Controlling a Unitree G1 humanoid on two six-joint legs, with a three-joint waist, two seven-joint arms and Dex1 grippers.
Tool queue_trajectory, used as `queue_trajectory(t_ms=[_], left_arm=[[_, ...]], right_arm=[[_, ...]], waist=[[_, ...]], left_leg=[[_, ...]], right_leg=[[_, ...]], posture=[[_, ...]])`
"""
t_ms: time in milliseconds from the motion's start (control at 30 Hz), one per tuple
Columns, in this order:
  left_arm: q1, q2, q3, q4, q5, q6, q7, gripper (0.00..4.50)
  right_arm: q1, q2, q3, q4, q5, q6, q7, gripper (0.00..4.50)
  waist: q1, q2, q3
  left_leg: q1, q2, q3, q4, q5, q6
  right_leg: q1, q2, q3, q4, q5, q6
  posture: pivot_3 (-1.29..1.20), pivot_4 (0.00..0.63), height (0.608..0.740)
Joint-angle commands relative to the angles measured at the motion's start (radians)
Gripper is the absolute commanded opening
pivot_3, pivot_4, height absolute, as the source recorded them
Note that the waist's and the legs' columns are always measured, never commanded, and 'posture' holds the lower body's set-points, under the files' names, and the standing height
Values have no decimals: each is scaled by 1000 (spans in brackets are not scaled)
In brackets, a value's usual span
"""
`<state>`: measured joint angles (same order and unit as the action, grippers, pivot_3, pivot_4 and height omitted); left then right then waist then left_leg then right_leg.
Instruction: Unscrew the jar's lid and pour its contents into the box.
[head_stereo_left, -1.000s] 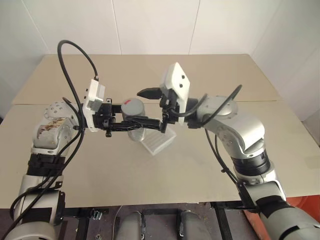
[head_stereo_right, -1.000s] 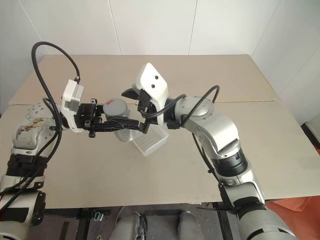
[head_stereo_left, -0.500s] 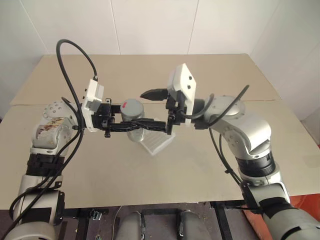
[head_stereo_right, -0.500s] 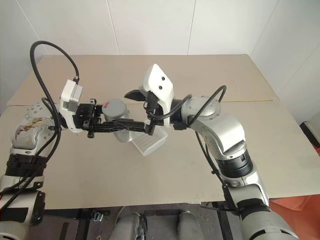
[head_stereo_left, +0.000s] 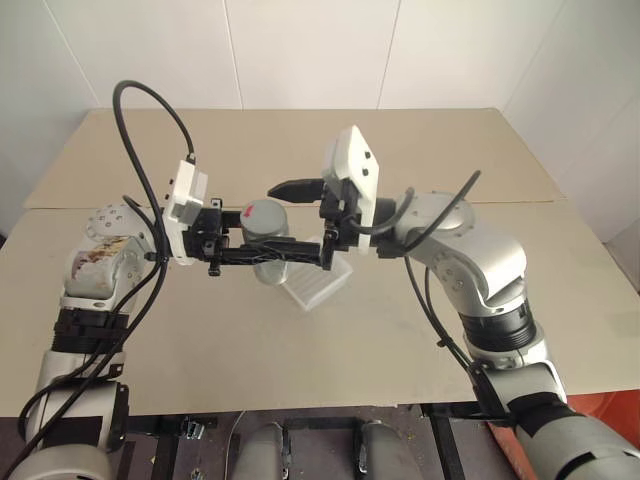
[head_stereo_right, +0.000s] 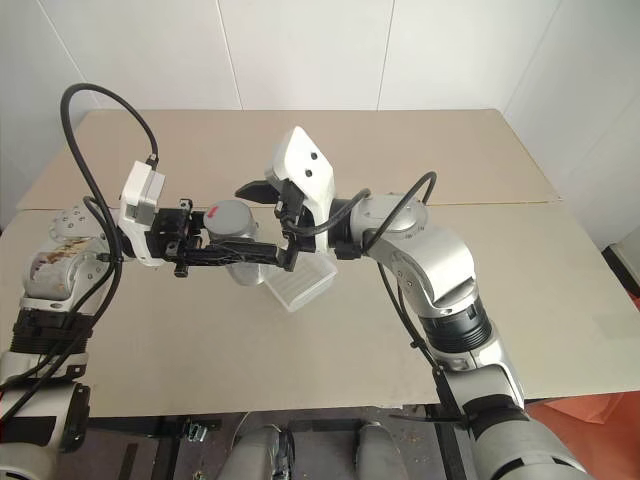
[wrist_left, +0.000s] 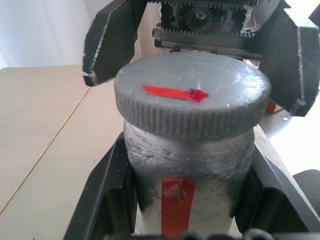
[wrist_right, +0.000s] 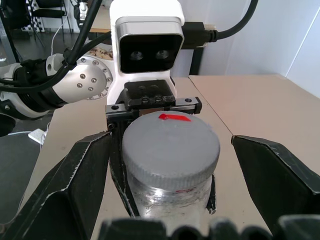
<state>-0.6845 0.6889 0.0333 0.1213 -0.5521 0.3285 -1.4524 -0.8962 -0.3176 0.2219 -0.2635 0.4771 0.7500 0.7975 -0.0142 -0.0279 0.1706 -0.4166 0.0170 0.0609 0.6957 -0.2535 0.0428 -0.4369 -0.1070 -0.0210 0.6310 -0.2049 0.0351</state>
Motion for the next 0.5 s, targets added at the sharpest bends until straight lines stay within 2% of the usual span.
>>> queue_trajectory(t_ms=[33, 100, 133, 267, 400, 500], left_arm=[[1, 15, 24, -42, -7, -19, 1, 2028], [3, 16, 22, -44, -4, -22, 3, 2028], [4, 16, 21, -45, -4, -22, 3, 2028], [5, 16, 18, -47, -2, -24, 7, 2028], [12, 17, 18, -47, 1, -27, 13, 2028], [21, 24, 31, -44, 0, -28, 28, 2028]], right_arm=[[-37, 15, -19, -14, 21, 4, -3, 3502], [-38, 16, -24, -13, 26, 10, -2, 2868], [-40, 15, -24, -11, 27, 15, -3, 2768], [-45, 22, -42, -4, 39, 28, -18, 2768], [-73, 45, -151, 26, 109, 89, -82, 2768], [-62, -10, -207, 36, 77, 77, -132, 2768]], waist=[[0, 0, 0], [0, 0, 0], [0, 0, 0], [0, 0, 0], [0, 0, 0], [5, 0, 0]], left_leg=[[0, 0, 0, 0, 0, 0], [0, 0, 0, 0, 0, 0], [0, 0, 0, 0, 0, 0], [0, 0, 0, 0, 0, 0], [0, 0, 0, 0, 0, 0], [0, 0, 0, 0, 0, 0]], right_leg=[[0, 0, 0, 0, 0, 0], [0, 0, 0, 0, 0, 0], [0, 0, 0, 0, 0, 0], [0, 0, 0, 0, 0, 0], [0, 0, 0, 0, 0, 0], [0, 0, 0, 0, 0, 0]], posture=[[0, 150, 740], [0, 150, 740], [0, 150, 740], [0, 150, 740], [0, 150, 740], [0, 150, 740]])
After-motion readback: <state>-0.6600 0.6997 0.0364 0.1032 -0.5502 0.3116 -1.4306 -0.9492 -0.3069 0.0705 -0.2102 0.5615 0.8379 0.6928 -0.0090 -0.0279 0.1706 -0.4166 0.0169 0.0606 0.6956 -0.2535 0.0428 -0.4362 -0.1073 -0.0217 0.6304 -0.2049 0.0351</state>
